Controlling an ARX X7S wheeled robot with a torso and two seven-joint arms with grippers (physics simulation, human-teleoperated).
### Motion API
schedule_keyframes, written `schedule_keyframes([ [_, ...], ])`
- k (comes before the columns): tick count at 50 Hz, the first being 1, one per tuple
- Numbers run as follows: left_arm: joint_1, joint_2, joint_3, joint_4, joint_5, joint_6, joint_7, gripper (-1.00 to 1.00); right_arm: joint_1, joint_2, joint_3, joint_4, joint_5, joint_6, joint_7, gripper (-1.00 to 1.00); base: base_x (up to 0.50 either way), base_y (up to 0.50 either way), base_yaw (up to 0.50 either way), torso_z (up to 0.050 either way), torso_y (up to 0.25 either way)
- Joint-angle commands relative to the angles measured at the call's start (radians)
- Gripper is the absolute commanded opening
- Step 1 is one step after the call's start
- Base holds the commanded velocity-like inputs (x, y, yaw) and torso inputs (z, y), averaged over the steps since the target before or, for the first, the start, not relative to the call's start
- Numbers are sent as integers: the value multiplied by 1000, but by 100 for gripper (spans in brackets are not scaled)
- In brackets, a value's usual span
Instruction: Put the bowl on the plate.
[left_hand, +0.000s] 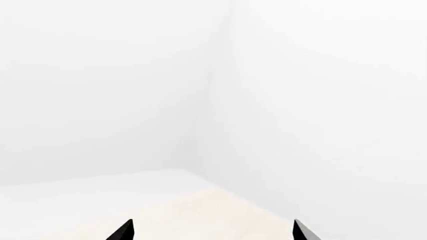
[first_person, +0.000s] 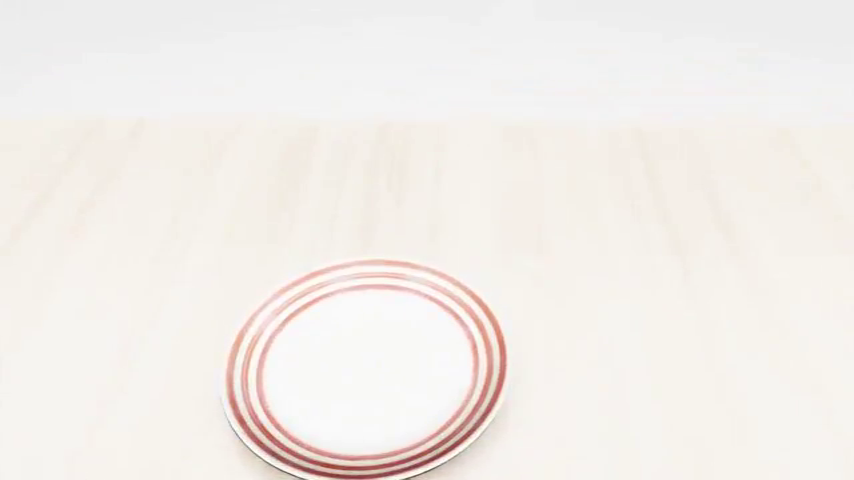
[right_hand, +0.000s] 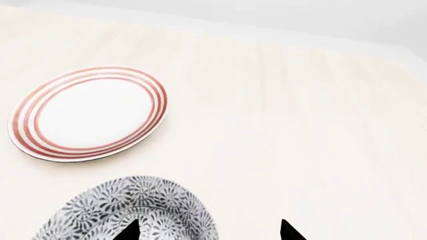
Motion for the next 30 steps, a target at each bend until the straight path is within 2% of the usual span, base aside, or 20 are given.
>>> schedule_keyframes([
  [1, 1, -6, 3, 2, -1, 2, -9, 100, 50, -27, -117, 93, -45, -20, -65, 100, 0, 0, 0, 0, 0],
  [11, 4, -12, 3, 1, -4, 2, -17, 100, 217, -68, -344, 194, -76, -28, -127, 100, 0, 0, 0, 0, 0],
  [20, 13, -16, 2, 3, -8, 3, -22, 100, 329, -116, -452, 267, -64, -13, -185, 100, 0, 0, 0, 0, 0],
  [25, 15, -17, 0, 1, -11, 6, -24, 100, 306, -122, -433, 281, -54, -26, -203, 100, 0, 0, 0, 0, 0],
  [26, 16, -18, -5, -3, -17, 3, -28, 100, 167, -148, -328, 274, -32, -67, -276, 100, 0, 0, 0, 0, 0],
  [30, 18, -19, -5, -4, -18, 5, -30, 100, 155, -147, -324, 274, -41, -64, -285, 100, 0, 0, 0, 0, 0],
])
